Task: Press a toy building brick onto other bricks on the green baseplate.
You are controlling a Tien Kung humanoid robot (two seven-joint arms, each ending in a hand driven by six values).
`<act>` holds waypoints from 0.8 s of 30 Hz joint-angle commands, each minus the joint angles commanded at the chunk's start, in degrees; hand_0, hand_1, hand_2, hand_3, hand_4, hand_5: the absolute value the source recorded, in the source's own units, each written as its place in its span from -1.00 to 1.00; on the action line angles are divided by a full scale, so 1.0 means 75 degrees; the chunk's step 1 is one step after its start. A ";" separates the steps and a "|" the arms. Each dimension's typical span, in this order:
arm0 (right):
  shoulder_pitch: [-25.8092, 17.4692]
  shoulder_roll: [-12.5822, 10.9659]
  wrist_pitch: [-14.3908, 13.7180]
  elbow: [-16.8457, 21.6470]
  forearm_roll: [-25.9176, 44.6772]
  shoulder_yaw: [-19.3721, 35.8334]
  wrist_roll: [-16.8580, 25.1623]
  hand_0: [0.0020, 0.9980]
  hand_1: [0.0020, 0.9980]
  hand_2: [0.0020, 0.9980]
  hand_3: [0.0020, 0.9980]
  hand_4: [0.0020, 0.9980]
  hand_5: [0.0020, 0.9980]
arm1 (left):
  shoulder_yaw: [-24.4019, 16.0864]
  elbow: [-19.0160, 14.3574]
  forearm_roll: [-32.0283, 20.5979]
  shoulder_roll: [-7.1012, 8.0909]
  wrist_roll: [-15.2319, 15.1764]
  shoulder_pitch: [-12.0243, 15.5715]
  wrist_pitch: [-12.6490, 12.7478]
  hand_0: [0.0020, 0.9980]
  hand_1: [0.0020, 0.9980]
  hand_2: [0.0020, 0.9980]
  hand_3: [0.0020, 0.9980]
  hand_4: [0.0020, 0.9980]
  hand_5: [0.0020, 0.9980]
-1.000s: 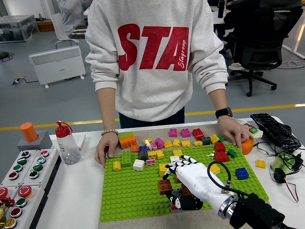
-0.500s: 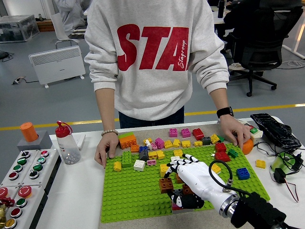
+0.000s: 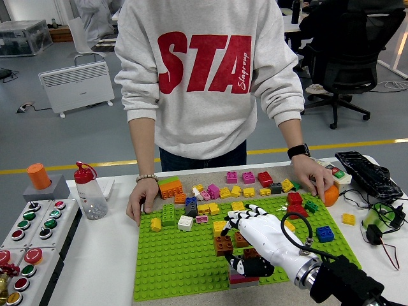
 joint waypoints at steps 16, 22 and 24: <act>0.0011 -0.0054 0.0009 0.0000 -0.0009 0.0092 -0.0005 1.00 0.79 0.72 0.06 0.02 -0.50 | 0.0008 0.0000 -0.0053 0.0002 -0.0008 -0.0100 0.0008 0.32 0.36 0.41 0.15 -0.40 1.00; -0.0017 -0.0072 0.0012 0.0000 0.0003 0.0057 -0.0007 1.00 0.79 0.72 0.06 0.02 -0.50 | 0.0018 0.0000 -0.0063 -0.0004 -0.0001 -0.0077 0.0005 0.32 0.36 0.40 0.15 -0.39 1.00; -0.0025 -0.0077 0.0010 0.0000 0.0006 0.0042 -0.0004 1.00 0.79 0.72 0.06 0.02 -0.50 | 0.0015 0.0000 -0.0062 -0.0008 -0.0001 -0.0067 0.0005 0.32 0.36 0.41 0.15 -0.40 1.00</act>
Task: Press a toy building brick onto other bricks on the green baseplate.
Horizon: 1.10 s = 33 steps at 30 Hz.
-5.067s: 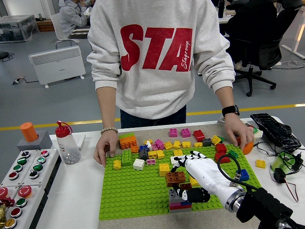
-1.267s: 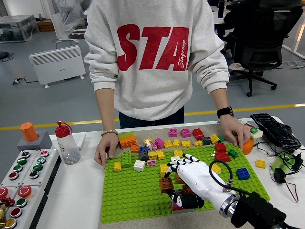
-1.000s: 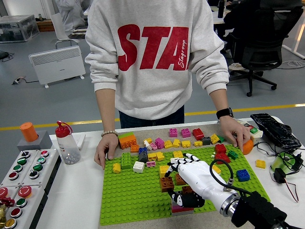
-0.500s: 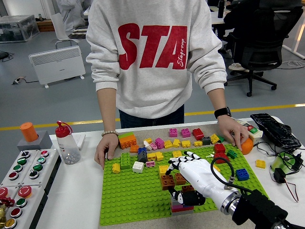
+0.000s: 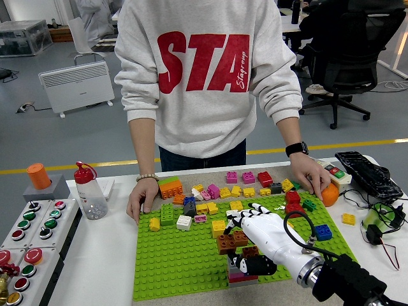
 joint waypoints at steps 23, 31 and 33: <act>-0.0131 -0.0185 -0.0001 0.0000 0.0010 -0.0029 -0.0005 1.00 0.79 0.72 0.06 0.02 -0.50 | -0.0003 0.0000 0.0026 0.0003 0.0006 0.0011 0.0001 0.32 0.36 0.41 0.15 -0.40 1.00; -0.0171 -0.0226 -0.0013 0.0000 -0.0012 -0.0040 0.0001 1.00 0.79 0.72 0.06 0.02 -0.50 | 0.0013 0.0000 0.0007 0.0002 0.0004 0.0003 -0.0002 0.32 0.36 0.41 0.15 -0.40 1.00; -0.0179 -0.0232 -0.0013 0.0000 -0.0012 -0.0049 -0.0001 1.00 0.79 0.72 0.06 0.02 -0.50 | 0.0015 0.0000 0.0003 0.0000 0.0004 0.0007 -0.0002 0.32 0.36 0.41 0.15 -0.40 1.00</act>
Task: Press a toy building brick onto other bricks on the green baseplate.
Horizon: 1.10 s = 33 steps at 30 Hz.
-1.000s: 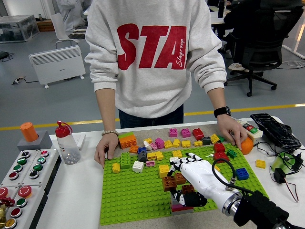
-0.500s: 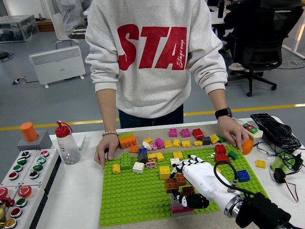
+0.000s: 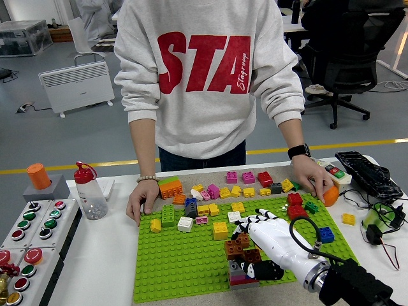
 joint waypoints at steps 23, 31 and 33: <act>0.0023 0.0138 -0.0002 0.0000 0.0031 -0.0188 0.0007 1.00 0.79 0.72 0.06 0.02 -0.50 | 0.0013 0.0000 0.0025 -0.0010 0.0005 0.0050 -0.0003 0.32 0.36 0.41 0.15 -0.40 1.00; 0.0008 0.0127 -0.0002 -0.0006 0.0045 -0.0188 0.0008 1.00 0.79 0.72 0.06 0.02 -0.50 | 0.0022 0.0000 0.0014 -0.0009 0.0001 0.0037 -0.0003 0.32 0.36 0.41 0.15 -0.40 1.00; 0.0003 0.0128 -0.0003 -0.0018 0.0050 -0.0187 0.0010 1.00 0.79 0.72 0.06 0.02 -0.50 | 0.0022 0.0000 0.0013 -0.0009 0.0000 0.0035 -0.0003 0.32 0.36 0.41 0.15 -0.41 1.00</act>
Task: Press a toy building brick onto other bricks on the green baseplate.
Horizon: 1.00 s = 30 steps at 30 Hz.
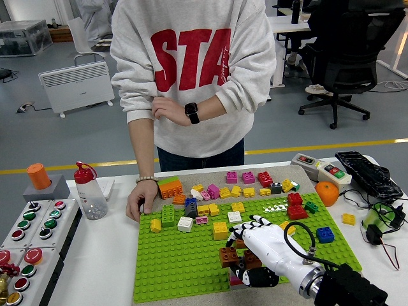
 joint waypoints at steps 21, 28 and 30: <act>-0.0092 -0.0056 0.0000 -0.0175 0.0010 0.0040 0.0007 1.00 0.79 0.72 0.06 0.02 -0.50 | -0.0004 0.0000 0.0005 -0.0003 -0.0001 -0.0004 0.0000 0.32 0.36 0.40 0.15 -0.41 1.00; -0.0127 -0.0077 -0.0003 -0.0214 0.0019 0.0034 0.0010 1.00 0.78 0.72 0.06 0.02 -0.50 | -0.0009 0.0000 0.0027 -0.0006 0.0005 0.0008 0.0000 0.32 0.36 0.40 0.15 -0.41 1.00; -0.0132 -0.0079 -0.0006 -0.0225 0.0021 0.0031 0.0014 1.00 0.79 0.72 0.06 0.02 -0.50 | -0.0013 0.0000 0.0038 -0.0007 0.0006 0.0010 0.0000 0.32 0.36 0.40 0.15 -0.41 1.00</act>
